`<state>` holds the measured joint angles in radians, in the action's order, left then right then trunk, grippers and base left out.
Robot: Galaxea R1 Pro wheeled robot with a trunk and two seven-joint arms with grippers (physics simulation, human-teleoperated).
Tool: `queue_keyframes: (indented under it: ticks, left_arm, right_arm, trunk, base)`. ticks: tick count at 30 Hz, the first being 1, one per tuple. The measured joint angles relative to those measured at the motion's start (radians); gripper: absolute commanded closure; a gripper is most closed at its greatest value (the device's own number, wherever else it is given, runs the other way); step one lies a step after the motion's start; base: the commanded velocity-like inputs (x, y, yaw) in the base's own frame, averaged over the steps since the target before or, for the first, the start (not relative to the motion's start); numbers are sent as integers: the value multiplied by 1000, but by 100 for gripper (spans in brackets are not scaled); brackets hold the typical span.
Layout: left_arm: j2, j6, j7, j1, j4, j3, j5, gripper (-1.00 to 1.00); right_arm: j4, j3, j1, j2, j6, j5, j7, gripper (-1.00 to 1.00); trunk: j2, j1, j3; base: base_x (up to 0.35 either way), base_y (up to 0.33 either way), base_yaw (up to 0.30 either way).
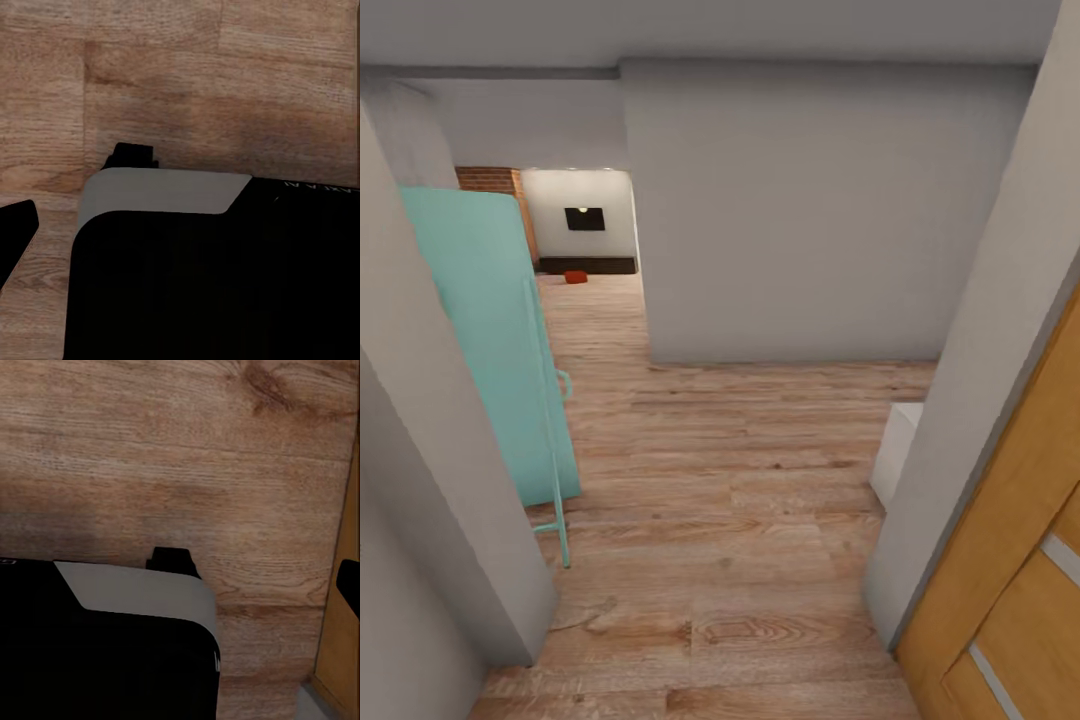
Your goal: Move the two storage containers from the living room to the garage. In the garage, place one container on the floor and stack the other container on top of it (either order is fine).
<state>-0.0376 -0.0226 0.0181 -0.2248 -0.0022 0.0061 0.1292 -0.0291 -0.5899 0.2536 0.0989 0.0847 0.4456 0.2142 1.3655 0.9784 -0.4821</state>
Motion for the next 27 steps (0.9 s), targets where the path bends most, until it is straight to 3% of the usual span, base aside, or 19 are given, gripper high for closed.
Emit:
queue_keyframes:
  ticks: [27]
  left_arm:
    - [1, 0, 0, 0, 0, 0, 1, -100]
  right_arm:
    - [0, 0, 0, 0, 0, 0, 0, -100]
  trunk:
    - [0, 0, 0]
  base:
    - [323, 0, 0]
